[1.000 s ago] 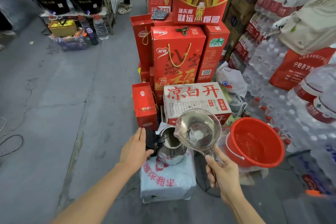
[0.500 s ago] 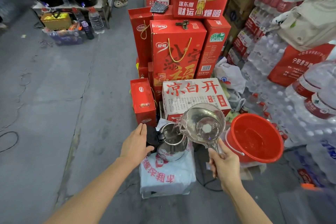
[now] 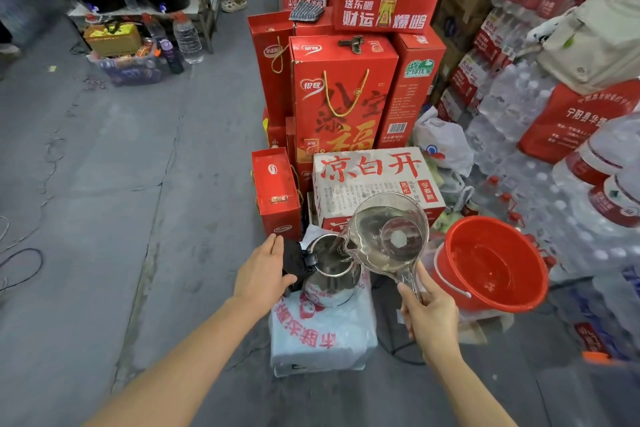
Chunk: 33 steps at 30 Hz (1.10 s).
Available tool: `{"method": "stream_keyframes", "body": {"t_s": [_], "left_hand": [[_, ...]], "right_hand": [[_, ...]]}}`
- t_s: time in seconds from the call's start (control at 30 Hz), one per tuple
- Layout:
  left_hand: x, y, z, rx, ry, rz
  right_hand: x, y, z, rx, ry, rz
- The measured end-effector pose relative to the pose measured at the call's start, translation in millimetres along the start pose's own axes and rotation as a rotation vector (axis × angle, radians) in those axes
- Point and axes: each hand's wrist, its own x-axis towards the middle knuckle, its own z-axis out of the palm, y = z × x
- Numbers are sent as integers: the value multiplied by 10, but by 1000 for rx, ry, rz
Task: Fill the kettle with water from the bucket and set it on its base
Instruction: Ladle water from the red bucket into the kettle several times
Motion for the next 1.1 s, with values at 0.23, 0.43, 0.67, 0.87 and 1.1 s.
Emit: {"method": "stream_keyframes", "body": {"t_s": [0.23, 0.43, 0.67, 0.87, 1.1], "left_hand": [[22, 48, -11, -18, 9, 10], [39, 95, -45, -7, 4, 37], [43, 107, -73, -15, 9, 32], [43, 89, -62, -28, -2, 29], [39, 81, -65, -41, 5, 39]], "right_hand": [[67, 94, 27, -126, 22, -54], [87, 50, 85, -262, 43, -110], [64, 30, 162, -399, 30, -157], [81, -25, 211, -535, 57, -279], [29, -62, 300, -794, 79, -488]]}}
